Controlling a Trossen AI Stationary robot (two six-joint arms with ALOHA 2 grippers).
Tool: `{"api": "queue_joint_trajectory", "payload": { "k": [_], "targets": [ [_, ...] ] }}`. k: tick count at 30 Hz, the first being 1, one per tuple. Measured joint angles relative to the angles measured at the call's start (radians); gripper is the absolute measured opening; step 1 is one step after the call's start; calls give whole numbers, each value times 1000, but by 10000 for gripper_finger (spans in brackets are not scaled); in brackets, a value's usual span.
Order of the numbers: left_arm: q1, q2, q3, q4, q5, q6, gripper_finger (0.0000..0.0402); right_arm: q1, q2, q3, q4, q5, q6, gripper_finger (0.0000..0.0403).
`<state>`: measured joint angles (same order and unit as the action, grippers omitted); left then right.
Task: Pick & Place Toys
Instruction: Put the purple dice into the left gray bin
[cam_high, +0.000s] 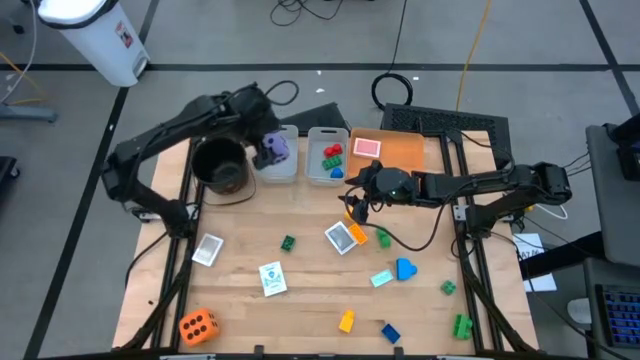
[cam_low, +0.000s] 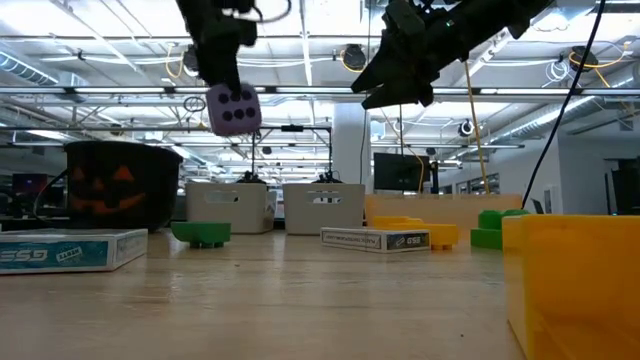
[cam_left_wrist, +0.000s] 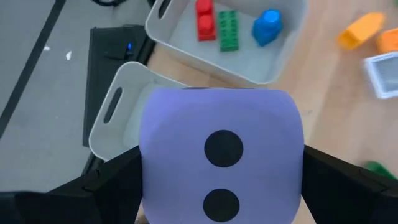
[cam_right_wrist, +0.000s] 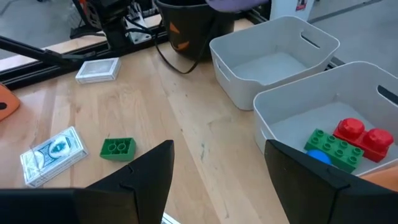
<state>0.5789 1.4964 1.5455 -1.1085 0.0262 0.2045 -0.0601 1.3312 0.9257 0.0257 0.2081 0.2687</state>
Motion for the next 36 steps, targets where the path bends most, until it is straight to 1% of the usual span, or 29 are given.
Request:
{"api": "queue_joint_trajectory", "payload": {
  "k": [5,13,17,21,25,31,33,36],
  "targets": [
    [52,92,0,12,4,58,360,0,0,0,0,1,0,242],
    [131,214,0,47,11,38,360,-4,0,0,0,3,5,242],
    [152,241,4,119,32,-58,360,-18,0,0,-1,3,7,242],
    [162,281,69,123,31,-147,360,-33,0,0,-1,0,7,242],
    [167,346,173,80,-8,-261,360,-47,0,0,-1,0,7,242],
    [169,448,339,-61,-55,-425,360,-58,0,0,-1,0,7,242],
    [168,466,378,-92,-55,-466,360,-58,0,0,-2,-1,7,242],
    [168,474,399,-98,-55,-541,360,-58,0,0,-16,-2,1,242]
  ]
}}
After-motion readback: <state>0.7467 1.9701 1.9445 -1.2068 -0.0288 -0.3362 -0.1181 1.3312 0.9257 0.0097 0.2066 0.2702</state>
